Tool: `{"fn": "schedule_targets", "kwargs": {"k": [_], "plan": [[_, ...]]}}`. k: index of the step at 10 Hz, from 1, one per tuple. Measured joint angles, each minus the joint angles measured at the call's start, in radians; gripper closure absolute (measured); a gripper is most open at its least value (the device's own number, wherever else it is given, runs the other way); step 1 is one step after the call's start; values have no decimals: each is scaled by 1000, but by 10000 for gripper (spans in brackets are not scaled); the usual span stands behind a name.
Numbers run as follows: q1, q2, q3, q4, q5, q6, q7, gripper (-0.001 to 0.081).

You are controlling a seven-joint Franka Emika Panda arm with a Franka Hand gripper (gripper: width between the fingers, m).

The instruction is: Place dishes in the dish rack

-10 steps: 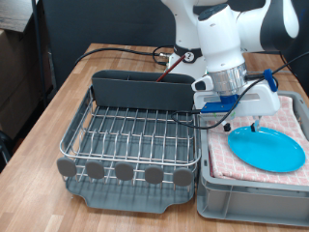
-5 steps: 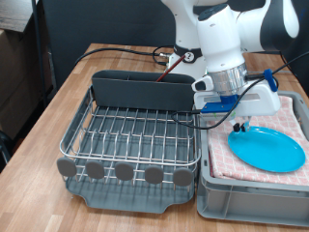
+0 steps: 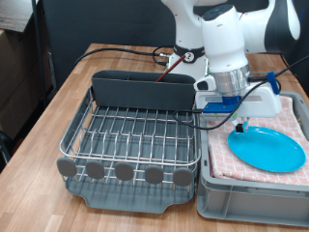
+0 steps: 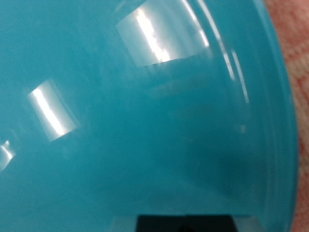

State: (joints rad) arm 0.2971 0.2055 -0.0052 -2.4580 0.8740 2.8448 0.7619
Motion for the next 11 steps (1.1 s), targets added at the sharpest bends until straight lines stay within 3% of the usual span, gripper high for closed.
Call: {"fn": "schedule_targets", "kwargs": {"k": [2,3,4,5,6,8,9,10,11], "plan": [[19,-1,-3,-13,-43,22,59,786],[26,-1,-3,-17,-52,36,75,650],[33,-4,-8,-21,-79,44,103,650],[42,-10,-19,-24,-125,45,145,473],[50,-17,-33,-28,-173,45,188,473],[57,-34,-51,-40,-232,39,247,145],[57,-38,-52,-44,-230,36,248,145],[55,-38,-48,-48,-205,36,239,34],[50,-38,-38,-52,-156,39,204,34]]}}
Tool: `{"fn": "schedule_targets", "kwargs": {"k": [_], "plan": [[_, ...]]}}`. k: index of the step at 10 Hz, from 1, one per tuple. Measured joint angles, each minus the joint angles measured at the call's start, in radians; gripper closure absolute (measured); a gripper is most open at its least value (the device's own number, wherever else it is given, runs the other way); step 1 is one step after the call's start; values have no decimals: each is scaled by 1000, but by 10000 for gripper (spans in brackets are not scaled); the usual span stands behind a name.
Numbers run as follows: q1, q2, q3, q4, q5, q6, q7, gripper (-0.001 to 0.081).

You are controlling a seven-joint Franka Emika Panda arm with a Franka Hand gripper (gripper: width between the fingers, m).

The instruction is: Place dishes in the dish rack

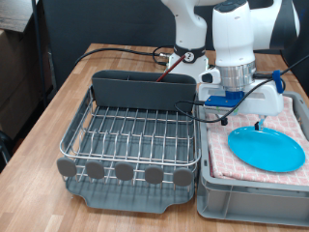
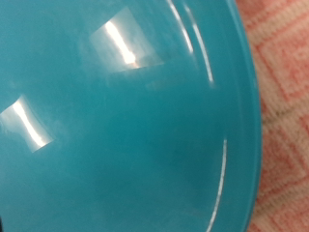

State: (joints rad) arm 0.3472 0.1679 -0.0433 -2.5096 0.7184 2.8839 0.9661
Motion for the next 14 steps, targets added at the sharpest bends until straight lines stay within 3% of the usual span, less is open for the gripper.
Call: {"fn": "schedule_targets", "kwargs": {"k": [5,10,11,12,13,14], "plan": [[-7,12,39,-2,223,19,-209,3],[-10,41,41,36,255,15,-274,3],[-11,47,41,44,256,14,-274,156],[-12,51,41,50,256,13,-274,156],[-12,56,41,56,256,13,-274,316],[-12,59,41,60,256,12,-274,316]]}}
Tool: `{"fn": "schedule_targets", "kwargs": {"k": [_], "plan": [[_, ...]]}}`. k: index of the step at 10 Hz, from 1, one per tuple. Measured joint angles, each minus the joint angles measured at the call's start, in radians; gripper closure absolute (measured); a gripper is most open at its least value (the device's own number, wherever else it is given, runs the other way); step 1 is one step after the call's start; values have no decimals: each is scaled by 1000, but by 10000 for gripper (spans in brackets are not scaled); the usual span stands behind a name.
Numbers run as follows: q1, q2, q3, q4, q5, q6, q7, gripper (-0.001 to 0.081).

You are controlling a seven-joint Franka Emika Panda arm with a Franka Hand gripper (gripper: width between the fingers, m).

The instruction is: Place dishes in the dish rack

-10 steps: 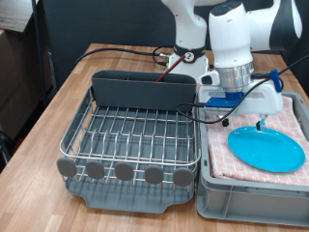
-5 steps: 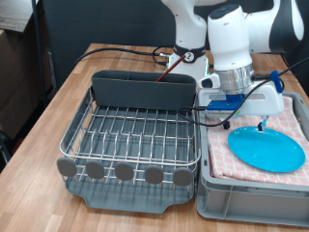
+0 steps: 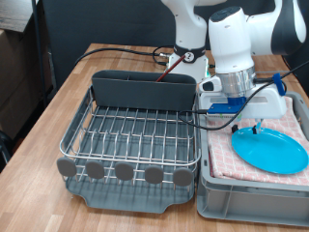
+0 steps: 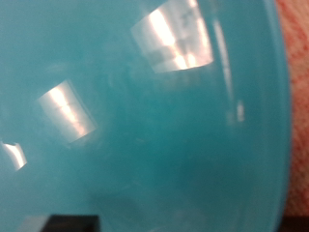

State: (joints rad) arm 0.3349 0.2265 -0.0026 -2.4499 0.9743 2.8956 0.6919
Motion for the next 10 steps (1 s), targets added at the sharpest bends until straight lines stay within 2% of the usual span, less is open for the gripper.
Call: {"fn": "schedule_targets", "kwargs": {"k": [2,3,4,6,7,10], "plan": [[0,2,0,3,0,0,1,650],[0,2,0,3,0,0,1,650],[0,2,-1,3,1,0,2,770],[1,2,-5,4,-8,0,20,782],[5,0,-17,2,-45,0,53,782],[36,-27,-88,-12,-269,-30,236,782]]}}
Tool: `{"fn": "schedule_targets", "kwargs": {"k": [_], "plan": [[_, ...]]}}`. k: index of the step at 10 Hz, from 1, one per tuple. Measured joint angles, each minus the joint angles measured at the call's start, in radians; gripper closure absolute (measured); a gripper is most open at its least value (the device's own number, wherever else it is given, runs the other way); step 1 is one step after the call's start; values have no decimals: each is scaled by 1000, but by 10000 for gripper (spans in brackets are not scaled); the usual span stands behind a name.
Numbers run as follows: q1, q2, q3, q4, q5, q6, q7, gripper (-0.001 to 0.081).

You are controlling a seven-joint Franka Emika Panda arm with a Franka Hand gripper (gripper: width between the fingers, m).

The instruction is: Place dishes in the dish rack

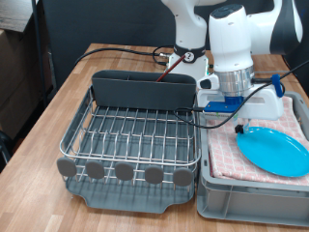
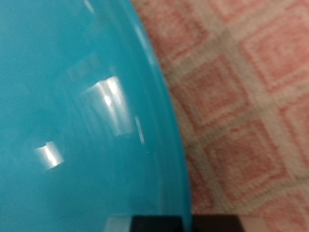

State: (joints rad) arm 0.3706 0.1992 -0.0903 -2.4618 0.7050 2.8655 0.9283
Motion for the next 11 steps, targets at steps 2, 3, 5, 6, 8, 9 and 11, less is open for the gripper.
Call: {"fn": "schedule_targets", "kwargs": {"k": [2,3,5,6,8,9,11], "plan": [[15,-44,-48,-14,-160,-49,128,783],[15,-68,-63,-19,-219,-78,169,788],[15,-111,-88,-23,-329,-148,242,789],[15,-129,-99,-23,-377,-184,272,790],[13,-164,-116,-23,-458,-246,314,790],[11,-183,-123,-21,-496,-281,328,790],[7,-223,-135,-13,-586,-355,365,790]]}}
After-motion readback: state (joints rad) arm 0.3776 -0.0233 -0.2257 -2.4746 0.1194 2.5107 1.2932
